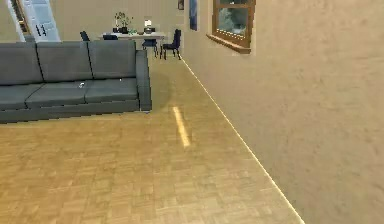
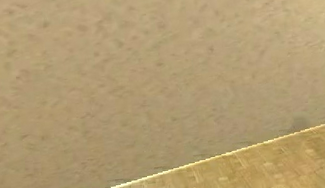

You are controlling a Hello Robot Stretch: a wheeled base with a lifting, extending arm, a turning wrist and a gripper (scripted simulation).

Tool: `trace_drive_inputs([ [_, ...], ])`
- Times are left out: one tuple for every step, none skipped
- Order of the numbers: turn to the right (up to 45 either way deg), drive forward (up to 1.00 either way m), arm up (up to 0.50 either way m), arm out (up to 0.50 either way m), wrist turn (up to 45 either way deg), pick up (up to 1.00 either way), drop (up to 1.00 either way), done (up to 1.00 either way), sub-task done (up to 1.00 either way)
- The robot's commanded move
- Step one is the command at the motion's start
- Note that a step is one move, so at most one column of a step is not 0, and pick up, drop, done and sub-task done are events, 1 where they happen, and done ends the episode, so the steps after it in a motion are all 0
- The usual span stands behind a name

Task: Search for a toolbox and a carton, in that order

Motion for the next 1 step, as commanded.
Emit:
trace_drive_inputs([
  [0.0,1.0,0.0,0.0,0.0,0.0,0.0,0.0,0.0],
])
